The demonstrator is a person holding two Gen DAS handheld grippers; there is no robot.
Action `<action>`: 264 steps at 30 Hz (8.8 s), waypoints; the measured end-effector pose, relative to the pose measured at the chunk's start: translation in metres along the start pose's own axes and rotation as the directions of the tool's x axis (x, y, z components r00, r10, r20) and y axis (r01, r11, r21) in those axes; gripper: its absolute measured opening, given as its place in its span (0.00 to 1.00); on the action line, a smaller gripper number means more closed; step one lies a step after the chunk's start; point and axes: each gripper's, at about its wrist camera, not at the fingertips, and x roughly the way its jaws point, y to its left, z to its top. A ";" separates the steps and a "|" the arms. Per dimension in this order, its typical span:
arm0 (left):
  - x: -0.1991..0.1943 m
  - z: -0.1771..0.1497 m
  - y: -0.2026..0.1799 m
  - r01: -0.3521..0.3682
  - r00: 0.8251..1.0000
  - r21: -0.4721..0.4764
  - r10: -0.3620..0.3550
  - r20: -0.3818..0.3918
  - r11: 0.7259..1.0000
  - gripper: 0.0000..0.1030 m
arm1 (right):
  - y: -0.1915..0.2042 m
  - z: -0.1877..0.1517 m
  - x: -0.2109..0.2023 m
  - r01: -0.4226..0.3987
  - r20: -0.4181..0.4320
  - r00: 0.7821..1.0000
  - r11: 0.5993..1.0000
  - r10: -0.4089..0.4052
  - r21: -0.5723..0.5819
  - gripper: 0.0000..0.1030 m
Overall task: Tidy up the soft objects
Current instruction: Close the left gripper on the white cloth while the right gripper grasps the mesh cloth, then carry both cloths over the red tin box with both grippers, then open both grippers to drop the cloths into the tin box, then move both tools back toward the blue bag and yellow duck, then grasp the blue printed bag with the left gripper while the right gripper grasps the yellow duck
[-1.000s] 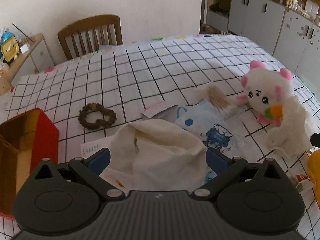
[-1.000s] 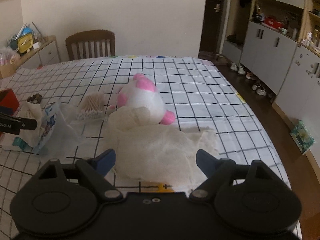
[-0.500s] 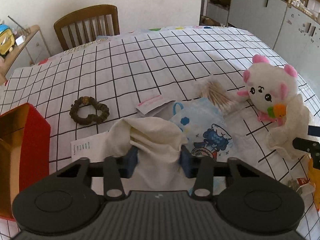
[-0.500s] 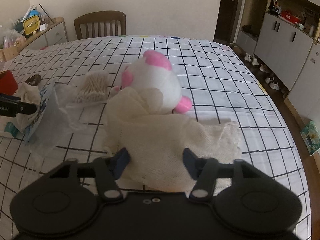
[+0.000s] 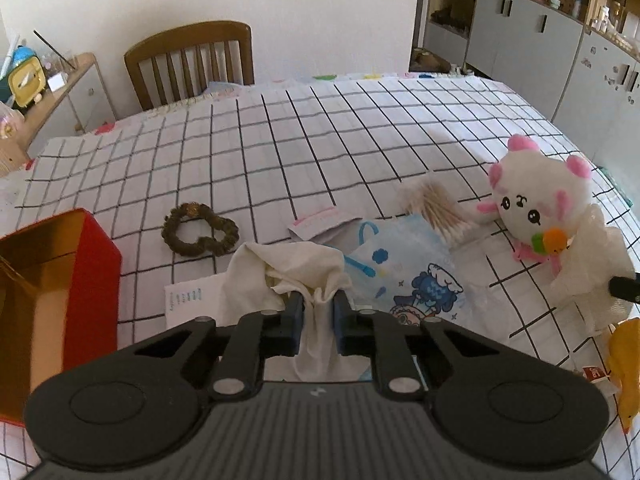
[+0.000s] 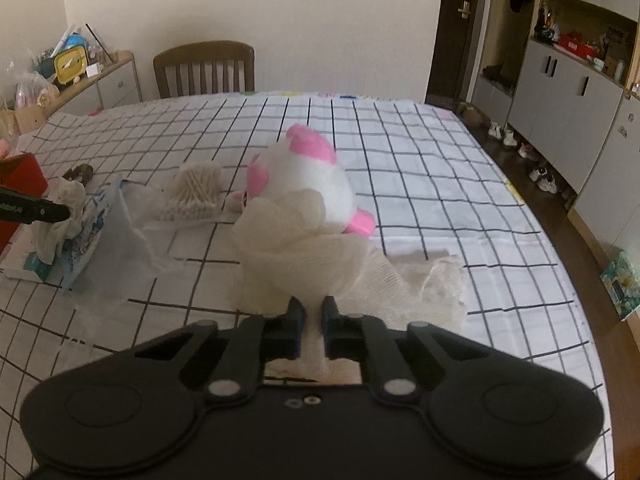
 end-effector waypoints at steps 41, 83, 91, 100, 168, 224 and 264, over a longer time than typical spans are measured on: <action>-0.022 -0.009 0.023 0.124 0.991 0.068 -0.127 0.043 0.990 0.84 | 0.013 0.008 -0.104 -0.052 0.135 0.990 0.998 0.047 0.030 0.03; -0.055 -0.001 0.061 0.119 0.991 -0.024 -0.117 0.070 0.993 0.17 | 0.037 0.036 -0.109 -0.144 0.128 0.982 0.989 0.141 0.014 0.03; -0.096 0.005 0.089 0.134 0.984 -0.003 -0.133 0.116 0.991 0.17 | 0.086 0.063 -0.113 -0.222 0.156 0.962 0.974 0.226 -0.042 0.03; -0.130 0.004 0.143 0.099 0.981 0.015 -0.100 0.164 0.995 0.17 | 0.165 0.100 -0.104 -0.336 0.181 0.918 0.934 0.354 -0.120 0.03; 0.011 -0.012 0.296 0.103 0.988 -0.028 -0.106 -0.110 0.994 0.30 | 0.411 0.101 0.070 -0.395 -0.215 0.916 0.851 0.338 -0.345 0.33; -0.167 -0.012 0.143 0.331 0.891 0.139 -0.358 0.279 0.933 0.98 | 0.221 0.058 -0.118 -0.265 0.200 0.944 0.964 0.264 -0.020 0.92; -0.015 -0.024 -0.026 0.257 0.953 0.206 -0.283 0.107 0.944 0.99 | 0.006 -0.059 -0.072 0.051 -0.030 0.999 0.968 -0.045 0.247 0.78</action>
